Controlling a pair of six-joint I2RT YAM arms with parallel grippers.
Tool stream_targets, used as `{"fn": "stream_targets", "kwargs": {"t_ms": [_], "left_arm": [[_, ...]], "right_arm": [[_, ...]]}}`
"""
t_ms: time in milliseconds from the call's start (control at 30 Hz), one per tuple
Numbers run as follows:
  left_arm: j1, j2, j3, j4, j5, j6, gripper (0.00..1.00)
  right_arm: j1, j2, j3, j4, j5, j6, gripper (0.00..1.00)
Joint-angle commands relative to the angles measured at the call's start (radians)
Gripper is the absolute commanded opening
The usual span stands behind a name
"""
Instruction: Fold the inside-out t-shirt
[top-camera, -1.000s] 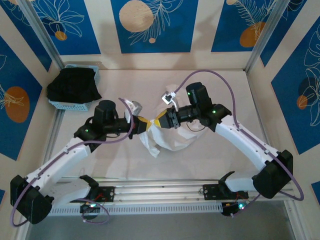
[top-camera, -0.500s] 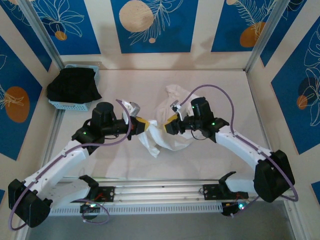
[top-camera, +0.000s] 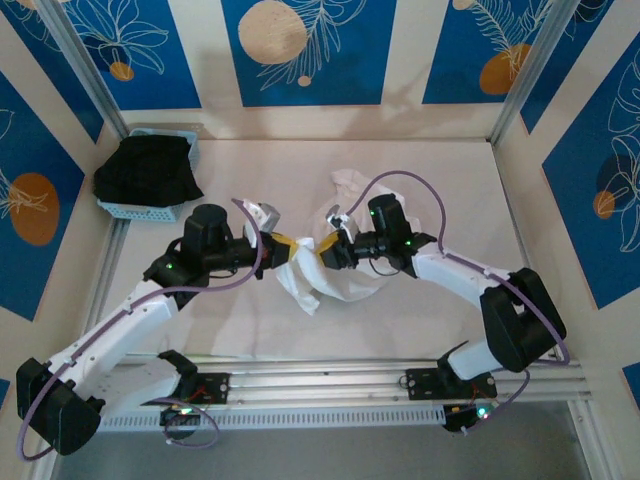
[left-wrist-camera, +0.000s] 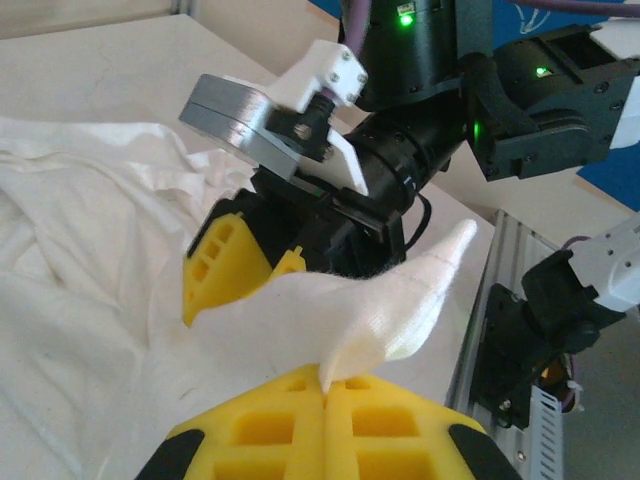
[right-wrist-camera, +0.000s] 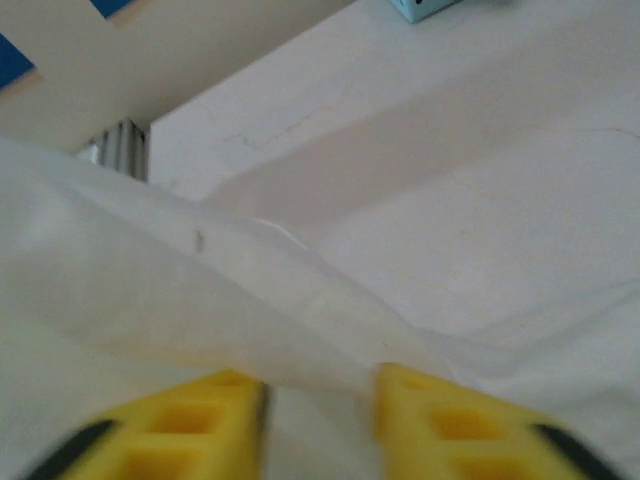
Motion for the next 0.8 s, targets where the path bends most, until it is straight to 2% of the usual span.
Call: {"fn": "stream_targets", "kwargs": {"t_ms": [0,67,200,300,433,600,700,767], "left_arm": [[0.012,-0.012,0.011,-0.016,-0.119,-0.026,0.0],[0.019,-0.009,0.002,-0.013,-0.221,-0.047,0.0],[0.04,0.027,-0.009,0.026,-0.431,-0.094,0.0],[0.045,0.091,0.011,0.043,-0.498,-0.099,0.0],[0.047,0.202,0.044,0.043,-0.5,-0.072,0.01],[0.048,0.245,0.06,-0.035,-0.508,-0.071,0.23],[0.046,0.206,0.037,-0.086,-0.497,-0.073,0.38],[0.043,0.162,0.012,-0.117,-0.494,-0.081,0.44]], "right_arm": [[-0.014,-0.071,0.017,0.037,-0.084,0.027,0.1],[-0.038,-0.145,0.002,-0.001,-0.122,0.059,0.01],[-0.054,-0.29,-0.018,-0.112,-0.162,0.13,0.0],[-0.055,-0.343,-0.02,-0.168,-0.188,0.187,0.0],[-0.055,-0.345,-0.031,-0.11,-0.21,0.325,0.0],[-0.055,-0.269,-0.02,-0.052,-0.213,0.421,0.0],[-0.057,-0.222,0.003,-0.064,-0.2,0.439,0.0],[-0.057,-0.198,0.014,-0.057,-0.194,0.457,0.0]]}}
